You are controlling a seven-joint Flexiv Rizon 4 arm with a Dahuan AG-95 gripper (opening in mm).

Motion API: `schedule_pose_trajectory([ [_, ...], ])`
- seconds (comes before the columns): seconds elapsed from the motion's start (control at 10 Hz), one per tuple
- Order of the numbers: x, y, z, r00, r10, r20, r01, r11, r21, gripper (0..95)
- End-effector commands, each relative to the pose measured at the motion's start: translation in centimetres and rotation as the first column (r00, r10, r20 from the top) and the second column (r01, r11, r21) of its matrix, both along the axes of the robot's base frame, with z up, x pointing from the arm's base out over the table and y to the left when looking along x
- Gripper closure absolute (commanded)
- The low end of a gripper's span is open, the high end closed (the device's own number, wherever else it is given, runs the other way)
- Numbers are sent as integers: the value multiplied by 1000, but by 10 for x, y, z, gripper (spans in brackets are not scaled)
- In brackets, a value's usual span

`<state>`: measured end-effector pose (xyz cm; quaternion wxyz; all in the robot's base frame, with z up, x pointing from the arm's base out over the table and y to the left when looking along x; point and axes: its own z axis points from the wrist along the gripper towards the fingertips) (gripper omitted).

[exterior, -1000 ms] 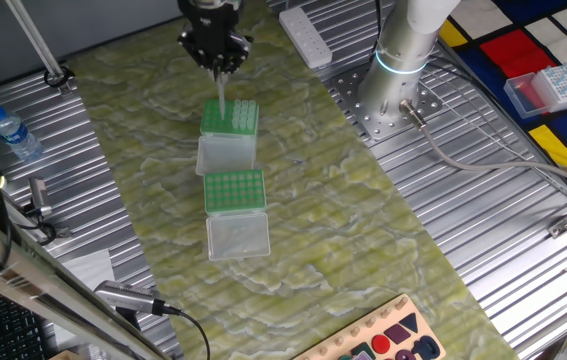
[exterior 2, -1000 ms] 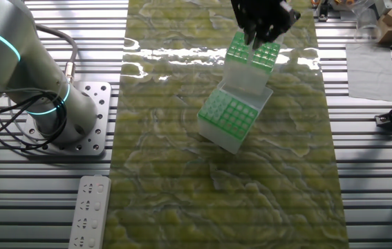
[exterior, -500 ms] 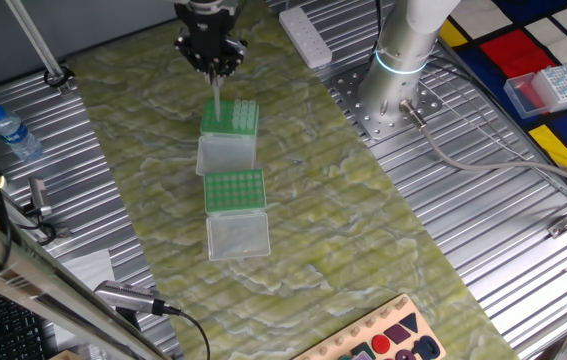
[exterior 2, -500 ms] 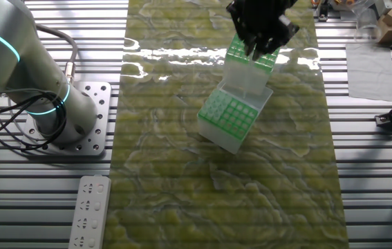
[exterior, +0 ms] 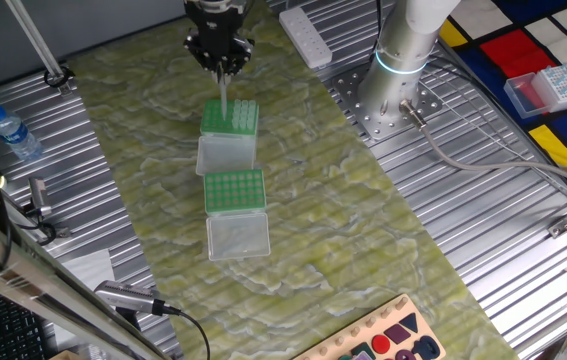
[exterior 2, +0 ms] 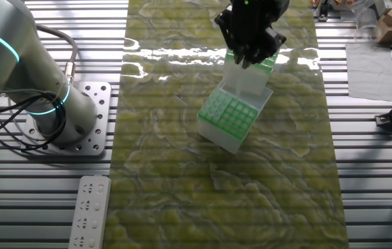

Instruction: Transfer all large pipette tips from one holder to another

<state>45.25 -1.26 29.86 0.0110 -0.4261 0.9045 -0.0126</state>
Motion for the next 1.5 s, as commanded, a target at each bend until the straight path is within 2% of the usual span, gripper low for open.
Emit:
schedule_pose_trajectory([
  [0.1, -2, 1, -4, 1000, 4, 6, -4, 1000, 3, 950],
  [1.0, -14, 1, -18, 999, 18, 28, -18, 1000, 10, 950],
  [1.4, -14, 1, -19, 999, 32, 35, -33, 999, 10, 950],
  [1.5, -14, 1, -20, 997, 57, 46, -58, 998, 6, 950],
])
